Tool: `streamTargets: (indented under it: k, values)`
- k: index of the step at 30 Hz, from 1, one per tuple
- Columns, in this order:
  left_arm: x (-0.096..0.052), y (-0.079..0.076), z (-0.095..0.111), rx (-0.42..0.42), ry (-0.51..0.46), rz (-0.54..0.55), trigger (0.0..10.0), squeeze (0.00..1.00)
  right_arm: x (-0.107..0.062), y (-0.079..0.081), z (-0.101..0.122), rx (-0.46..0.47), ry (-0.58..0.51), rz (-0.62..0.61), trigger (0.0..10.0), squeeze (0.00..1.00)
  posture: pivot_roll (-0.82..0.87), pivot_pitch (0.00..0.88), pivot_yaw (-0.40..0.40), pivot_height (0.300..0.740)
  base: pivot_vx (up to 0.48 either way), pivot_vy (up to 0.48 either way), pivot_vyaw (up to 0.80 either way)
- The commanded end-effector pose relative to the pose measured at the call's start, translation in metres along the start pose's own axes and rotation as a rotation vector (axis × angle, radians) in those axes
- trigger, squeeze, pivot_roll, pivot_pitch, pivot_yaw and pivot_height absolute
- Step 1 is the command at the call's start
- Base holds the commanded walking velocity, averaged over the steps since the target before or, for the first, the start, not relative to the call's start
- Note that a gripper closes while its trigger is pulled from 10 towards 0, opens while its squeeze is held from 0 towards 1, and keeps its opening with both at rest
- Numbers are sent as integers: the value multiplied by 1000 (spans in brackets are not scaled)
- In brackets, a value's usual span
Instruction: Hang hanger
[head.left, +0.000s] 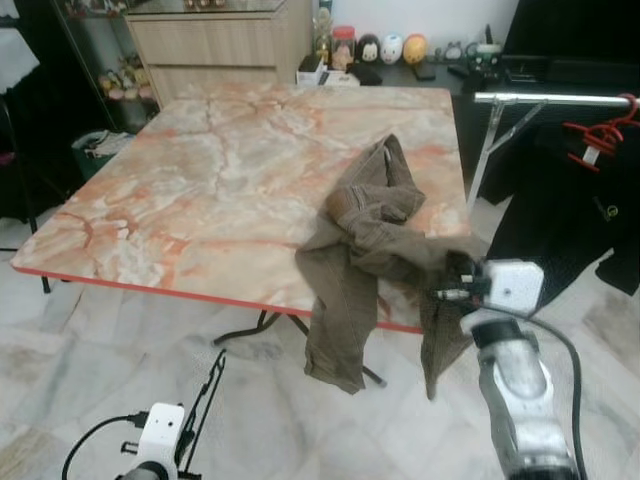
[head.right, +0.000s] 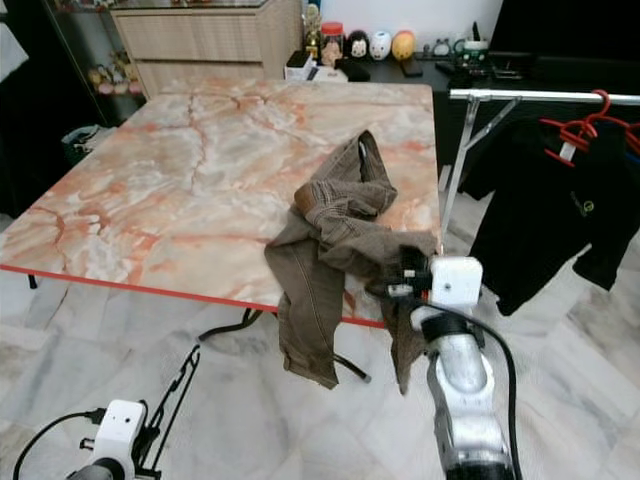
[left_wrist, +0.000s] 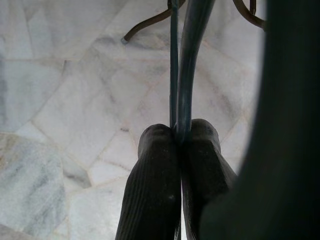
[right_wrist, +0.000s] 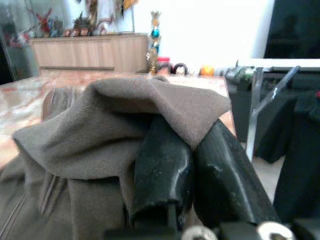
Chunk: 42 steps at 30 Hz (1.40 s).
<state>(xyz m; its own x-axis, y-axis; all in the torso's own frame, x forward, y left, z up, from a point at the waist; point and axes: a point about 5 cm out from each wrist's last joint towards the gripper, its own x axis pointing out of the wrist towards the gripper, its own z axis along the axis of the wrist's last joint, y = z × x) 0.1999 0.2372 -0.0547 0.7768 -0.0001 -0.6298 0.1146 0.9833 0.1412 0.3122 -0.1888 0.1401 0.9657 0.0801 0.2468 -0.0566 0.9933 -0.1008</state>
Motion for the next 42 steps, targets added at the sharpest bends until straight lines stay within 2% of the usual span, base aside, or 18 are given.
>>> streamTargets:
  k: [1,3,5,8,9,11,12,14,18,21,23,25,28,32,36,37,41,42]
  values:
    - [-3,3,-6,13,32,3,10000,0,17,-6,13,-4,-47,-13,10000,0,67,0,59,740,0,0,0]
    - [-3,4,-8,11,37,5,10000,0,29,-10,20,-12,-59,-18,10000,0,65,0,59,740,0,0,0]
    - [-4,4,-10,11,47,7,10000,0,50,-17,29,-8,-73,-44,10000,0,69,0,58,740,0,0,0]
    - [-4,4,-10,10,50,9,10000,0,60,-19,35,-30,-79,-52,10000,0,72,0,59,740,0,0,0]
    - [-3,4,-10,9,52,12,10000,0,73,-20,42,-32,-81,-60,10000,0,73,0,60,740,0,0,0]
    - [-3,3,-10,9,54,12,10000,0,79,-20,46,-27,-78,-65,10000,0,73,0,60,740,0,0,0]
    - [-3,3,-10,10,58,13,10000,0,89,-20,51,-55,-62,-60,10000,0,71,0,61,740,0,0,0]
    - [-3,2,-10,11,61,12,10000,0,95,-18,52,-98,-51,-51,10000,0,71,0,61,740,0,0,0]
    - [-3,1,-11,7,66,15,10000,0,105,-20,50,-108,17,-86,10000,0,82,7,55,740,0,0,0]
    - [-3,1,-12,6,68,17,10000,0,107,-18,49,-117,33,-84,10000,0,80,9,53,740,0,0,0]
    - [-4,2,-13,5,72,22,10000,0,101,-6,30,-159,108,2,10000,0,81,9,49,740,0,0,0]
    - [-4,2,-13,5,72,22,10000,0,100,-5,28,-159,116,9,10000,0,81,9,49,740,0,0,0]
    - [-4,2,-14,4,74,20,10000,0,79,9,-11,-126,246,70,10000,0,95,11,41,740,0,0,0]
    - [-6,2,-17,0,80,19,10000,0,40,26,-59,-105,412,145,10000,0,102,9,36,740,0,0,0]
    - [-7,1,-20,1,87,14,10000,0,16,29,-82,-100,494,145,10000,0,106,1,36,740,0,0,0]
    - [-8,1,-22,2,90,13,10000,0,4,29,-92,-87,530,137,10000,0,105,0,36,740,0,0,0]
    - [-9,1,-23,6,94,10,10000,0,-13,27,-104,-76,577,127,10000,0,107,0,37,740,0,0,0]
    - [-9,1,-23,6,94,10,10000,0,-13,27,-104,-76,577,127,10000,0,107,0,37,740,0,0,0]
